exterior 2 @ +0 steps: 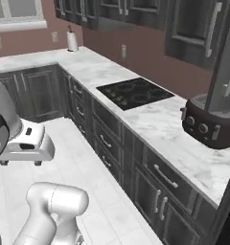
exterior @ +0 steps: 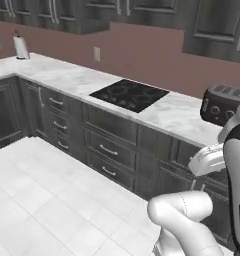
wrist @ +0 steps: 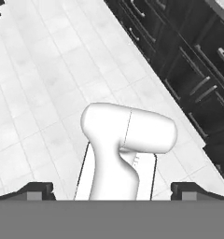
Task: Open the cabinet. Pick the sponge and place it next to the sink. Then close the cabinet.
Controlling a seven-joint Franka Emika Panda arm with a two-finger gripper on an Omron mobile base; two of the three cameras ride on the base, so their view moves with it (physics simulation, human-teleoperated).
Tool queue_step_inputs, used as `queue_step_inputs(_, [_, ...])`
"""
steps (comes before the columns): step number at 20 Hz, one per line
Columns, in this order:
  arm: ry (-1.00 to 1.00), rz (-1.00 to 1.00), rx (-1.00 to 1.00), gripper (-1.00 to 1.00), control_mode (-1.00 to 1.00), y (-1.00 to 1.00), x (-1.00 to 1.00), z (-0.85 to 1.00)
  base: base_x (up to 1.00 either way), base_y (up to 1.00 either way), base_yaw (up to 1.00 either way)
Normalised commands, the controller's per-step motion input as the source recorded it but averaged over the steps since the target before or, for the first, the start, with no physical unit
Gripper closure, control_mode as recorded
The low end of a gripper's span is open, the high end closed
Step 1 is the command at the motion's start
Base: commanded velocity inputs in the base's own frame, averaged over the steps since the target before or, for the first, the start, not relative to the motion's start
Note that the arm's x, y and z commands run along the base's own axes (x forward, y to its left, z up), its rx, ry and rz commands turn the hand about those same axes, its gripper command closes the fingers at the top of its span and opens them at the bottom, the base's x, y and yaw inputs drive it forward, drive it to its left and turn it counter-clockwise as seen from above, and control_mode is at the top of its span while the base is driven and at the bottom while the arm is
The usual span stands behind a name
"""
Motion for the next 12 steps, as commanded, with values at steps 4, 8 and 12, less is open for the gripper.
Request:
queue_step_inputs(4, [0.00,0.00,0.00,-1.00,1.00,0.00,0.00,0.00,1.00,-0.06,-0.59])
queue_step_inputs(8, [0.00,0.00,0.00,-1.00,1.00,0.00,0.00,0.00,1.00,0.00,-0.58])
queue_step_inputs(12, [0.00,0.00,0.00,-1.00,1.00,0.00,0.00,0.00,1.00,0.00,-0.66])
